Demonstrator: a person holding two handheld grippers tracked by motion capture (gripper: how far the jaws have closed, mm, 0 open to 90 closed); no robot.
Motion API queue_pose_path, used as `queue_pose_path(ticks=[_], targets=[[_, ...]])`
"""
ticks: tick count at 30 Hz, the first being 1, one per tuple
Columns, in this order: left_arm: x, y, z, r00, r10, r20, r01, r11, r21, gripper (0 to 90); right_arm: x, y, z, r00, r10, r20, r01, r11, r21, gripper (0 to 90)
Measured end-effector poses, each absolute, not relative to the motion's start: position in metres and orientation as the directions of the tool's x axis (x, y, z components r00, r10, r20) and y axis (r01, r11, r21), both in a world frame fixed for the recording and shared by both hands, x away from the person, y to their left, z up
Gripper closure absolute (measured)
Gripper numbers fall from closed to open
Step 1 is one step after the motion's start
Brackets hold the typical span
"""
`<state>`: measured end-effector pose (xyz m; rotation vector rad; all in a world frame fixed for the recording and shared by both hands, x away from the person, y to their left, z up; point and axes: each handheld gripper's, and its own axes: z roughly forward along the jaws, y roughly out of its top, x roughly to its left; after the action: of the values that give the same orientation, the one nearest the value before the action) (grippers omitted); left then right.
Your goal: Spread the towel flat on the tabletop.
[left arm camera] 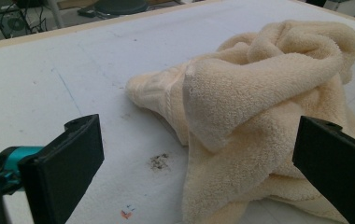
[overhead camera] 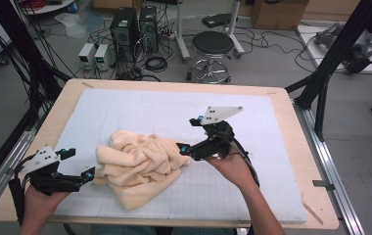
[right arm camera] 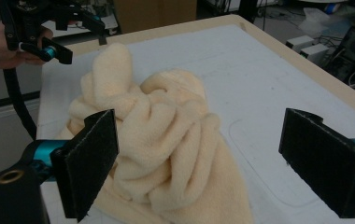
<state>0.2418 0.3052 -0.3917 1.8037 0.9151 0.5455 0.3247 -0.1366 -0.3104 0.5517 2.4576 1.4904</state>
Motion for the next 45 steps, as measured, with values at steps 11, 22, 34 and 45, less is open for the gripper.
queue_pose_path(ticks=[11, 22, 34, 45], targets=[[0.242, 0.305, -0.392, 0.618, 0.786, -0.036, 0.339, -0.224, 0.914, 2.5, 0.336, -0.07, -0.339, -0.951, 0.306, 0.039, 0.204, 0.528, 0.824, 11.3], [0.242, 0.304, -0.393, 0.621, 0.783, -0.041, 0.34, -0.222, 0.914, 2.5, 0.34, -0.021, -0.394, -0.972, 0.232, 0.038, 0.191, 0.688, 0.7, 29.3], [0.243, 0.304, -0.393, 0.627, 0.778, -0.038, 0.338, -0.228, 0.913, 2.5, 0.343, -0.031, -0.388, -0.982, 0.173, 0.071, 0.17, 0.674, 0.719, 69.3], [0.243, 0.301, -0.392, 0.632, 0.774, -0.036, 0.335, -0.231, 0.913, 2.5, 0.331, -0.111, -0.318, -0.98, 0.198, -0.004, 0.123, 0.628, 0.768, 71.1]])
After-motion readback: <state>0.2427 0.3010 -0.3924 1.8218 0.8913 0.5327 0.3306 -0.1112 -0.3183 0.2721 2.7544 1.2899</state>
